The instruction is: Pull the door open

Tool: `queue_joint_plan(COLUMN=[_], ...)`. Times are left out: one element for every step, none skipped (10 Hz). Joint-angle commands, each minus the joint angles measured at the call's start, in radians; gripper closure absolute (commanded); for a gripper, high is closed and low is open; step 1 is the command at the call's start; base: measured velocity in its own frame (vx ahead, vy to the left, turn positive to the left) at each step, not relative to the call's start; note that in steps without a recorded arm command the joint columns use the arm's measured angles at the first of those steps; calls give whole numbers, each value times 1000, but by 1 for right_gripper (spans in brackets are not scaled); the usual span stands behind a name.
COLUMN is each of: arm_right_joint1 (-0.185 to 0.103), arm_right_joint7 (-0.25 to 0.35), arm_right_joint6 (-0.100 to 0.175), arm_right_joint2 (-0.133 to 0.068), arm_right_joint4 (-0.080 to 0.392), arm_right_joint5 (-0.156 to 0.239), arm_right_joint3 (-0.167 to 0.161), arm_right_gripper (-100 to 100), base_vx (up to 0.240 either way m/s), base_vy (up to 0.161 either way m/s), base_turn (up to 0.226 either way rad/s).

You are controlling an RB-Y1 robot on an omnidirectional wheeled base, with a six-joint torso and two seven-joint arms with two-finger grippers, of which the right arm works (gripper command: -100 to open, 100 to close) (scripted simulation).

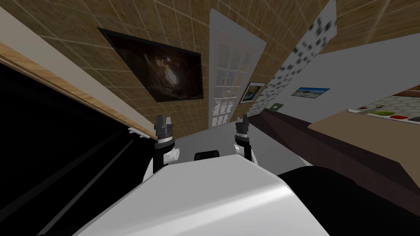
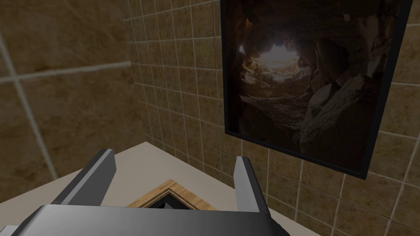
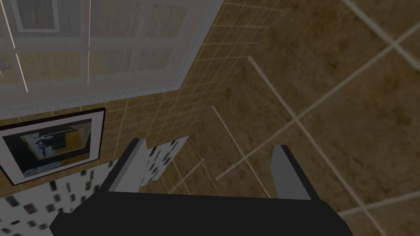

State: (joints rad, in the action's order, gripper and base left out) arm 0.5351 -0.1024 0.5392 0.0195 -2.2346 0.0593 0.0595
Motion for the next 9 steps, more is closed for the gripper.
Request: queue_joint_plan(arm_right_joint1=[-14,-18,-27,-32,-44,-51,-57,-64,-72], arm_right_joint7=[-25,-33,-48,-58,-80,-92,-103,-117,-131], arm_right_joint6=[11,15,22,27,37,42,47,54,60], arm_right_joint2=[-13,-16,-23,-27,-36,-40,-45,-49,-54], arm_right_joint4=[39,52,77,91,127,145,162,184,207], arm_right_joint5=[-12,-16,-23,-27,-38,-44,-49,-55,-62], arm_right_joint3=[1,2,3,3,4,5,6,6,7], arm_right_gripper=[-100,-100,-100,-100,-100,-100,-100,-100,-100], base_vx=[47,74,85,83,95,96,72,59,67], base_vy=[4,10,-3,-7,2,3,2,3,11], base_turn=[-8,7,4,2,2,1,1,1,3])
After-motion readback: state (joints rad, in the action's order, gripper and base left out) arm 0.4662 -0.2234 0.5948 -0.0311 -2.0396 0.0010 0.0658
